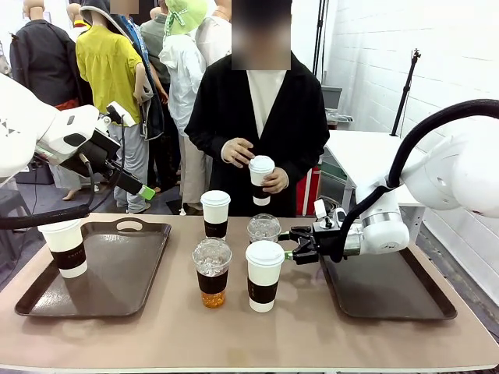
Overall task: Distribute the coffee onto the tray.
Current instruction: Pick up one iced Americano and place it on the right Handle tray.
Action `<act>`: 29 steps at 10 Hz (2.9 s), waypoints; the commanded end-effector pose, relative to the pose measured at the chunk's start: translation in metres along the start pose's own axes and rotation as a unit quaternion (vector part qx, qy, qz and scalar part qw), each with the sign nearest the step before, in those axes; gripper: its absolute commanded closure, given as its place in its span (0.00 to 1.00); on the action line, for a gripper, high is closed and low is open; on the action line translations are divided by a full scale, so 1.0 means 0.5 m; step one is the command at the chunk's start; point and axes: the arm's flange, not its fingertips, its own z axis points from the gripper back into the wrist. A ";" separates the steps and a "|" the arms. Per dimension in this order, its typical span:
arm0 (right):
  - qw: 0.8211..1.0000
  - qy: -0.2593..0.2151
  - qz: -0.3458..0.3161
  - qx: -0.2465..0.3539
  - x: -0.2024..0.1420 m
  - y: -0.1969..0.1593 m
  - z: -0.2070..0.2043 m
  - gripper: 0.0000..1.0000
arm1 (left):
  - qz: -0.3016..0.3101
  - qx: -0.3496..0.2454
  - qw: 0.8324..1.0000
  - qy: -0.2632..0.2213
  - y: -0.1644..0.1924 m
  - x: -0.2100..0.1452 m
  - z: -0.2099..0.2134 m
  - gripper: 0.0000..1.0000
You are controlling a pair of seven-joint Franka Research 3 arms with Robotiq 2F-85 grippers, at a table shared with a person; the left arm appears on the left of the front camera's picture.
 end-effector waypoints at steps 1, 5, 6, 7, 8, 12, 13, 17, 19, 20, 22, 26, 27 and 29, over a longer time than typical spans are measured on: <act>1.000 -0.017 0.014 -0.012 -0.007 -0.009 -0.024 0.00 | 0.001 -0.004 1.000 0.000 0.002 -0.002 0.000 0.00; 1.000 -0.010 0.012 -0.014 -0.010 -0.012 -0.048 0.00 | 0.001 -0.004 1.000 0.000 0.002 -0.002 0.000 0.00; 1.000 -0.009 0.010 -0.010 -0.010 -0.015 -0.054 0.00 | 0.001 -0.004 1.000 0.000 0.002 -0.002 0.000 0.00; 1.000 -0.011 0.011 -0.011 -0.009 -0.018 -0.063 0.00 | 0.001 -0.004 1.000 0.000 0.002 -0.002 0.000 0.00; 1.000 -0.013 0.015 -0.013 -0.009 -0.020 -0.071 0.00 | 0.001 -0.004 1.000 0.000 0.002 -0.002 0.000 0.00; 1.000 -0.017 0.010 -0.008 -0.013 -0.034 -0.103 0.00 | 0.001 -0.004 1.000 0.000 0.002 -0.002 0.000 0.00; 1.000 -0.015 0.006 -0.008 -0.016 -0.038 -0.110 0.00 | 0.001 -0.004 1.000 0.000 0.002 -0.002 0.000 0.00; 0.999 -0.015 -0.006 -0.034 -0.023 -0.048 -0.125 0.00 | 0.001 -0.004 1.000 0.000 0.002 -0.002 0.000 0.00; 1.000 -0.005 -0.007 -0.002 -0.027 -0.050 -0.142 0.00 | 0.001 -0.004 1.000 0.000 0.002 -0.002 0.000 0.00; 1.000 -0.002 -0.014 0.012 -0.031 -0.047 -0.148 0.00 | 0.001 -0.004 1.000 0.000 0.002 -0.002 0.000 0.00; 0.999 0.002 -0.016 0.036 -0.034 -0.048 -0.155 0.00 | 0.001 -0.004 1.000 0.000 0.002 -0.002 0.000 0.00; 0.999 -0.004 -0.022 0.048 -0.036 -0.047 -0.167 0.00 | 0.001 -0.004 1.000 0.000 0.002 -0.002 0.000 0.00; 0.998 -0.007 -0.025 0.049 -0.036 -0.044 -0.165 0.17 | 0.001 -0.004 1.000 0.000 0.002 -0.002 0.000 0.00; 0.998 -0.013 -0.026 0.053 -0.036 -0.045 -0.163 0.37 | 0.001 -0.004 1.000 0.000 0.002 -0.002 0.000 0.00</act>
